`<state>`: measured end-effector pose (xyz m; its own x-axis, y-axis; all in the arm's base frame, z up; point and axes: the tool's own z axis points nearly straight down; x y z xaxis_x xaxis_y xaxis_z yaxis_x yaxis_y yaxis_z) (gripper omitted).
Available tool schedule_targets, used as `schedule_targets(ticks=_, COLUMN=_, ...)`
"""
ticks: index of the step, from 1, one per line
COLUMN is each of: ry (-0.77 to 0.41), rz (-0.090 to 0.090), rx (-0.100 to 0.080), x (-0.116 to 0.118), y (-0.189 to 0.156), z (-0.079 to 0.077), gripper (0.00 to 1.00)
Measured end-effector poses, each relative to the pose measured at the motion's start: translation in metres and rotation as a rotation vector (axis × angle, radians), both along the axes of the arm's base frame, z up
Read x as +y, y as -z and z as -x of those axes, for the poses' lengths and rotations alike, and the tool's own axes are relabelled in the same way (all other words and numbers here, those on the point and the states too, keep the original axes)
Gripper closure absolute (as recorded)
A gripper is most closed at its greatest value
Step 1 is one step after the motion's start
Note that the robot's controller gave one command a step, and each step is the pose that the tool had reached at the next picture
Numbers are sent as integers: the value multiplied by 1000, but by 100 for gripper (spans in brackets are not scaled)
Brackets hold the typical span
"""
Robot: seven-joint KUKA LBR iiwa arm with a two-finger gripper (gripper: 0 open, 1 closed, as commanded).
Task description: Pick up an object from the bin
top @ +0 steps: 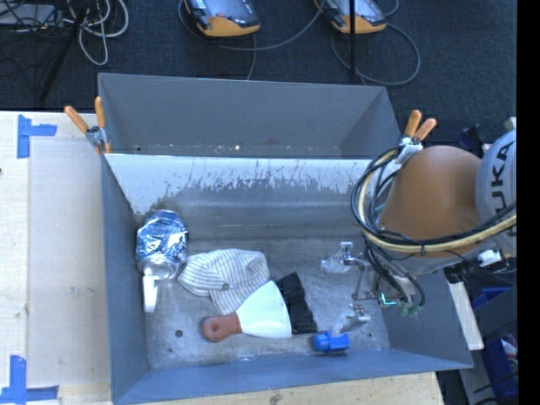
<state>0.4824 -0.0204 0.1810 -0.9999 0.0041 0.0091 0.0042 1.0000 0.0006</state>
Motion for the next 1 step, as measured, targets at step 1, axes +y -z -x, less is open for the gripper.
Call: schedule_targets(ticks=1, ry=-1, rz=0, rx=-8, x=0, y=-3, z=-2, gripper=0)
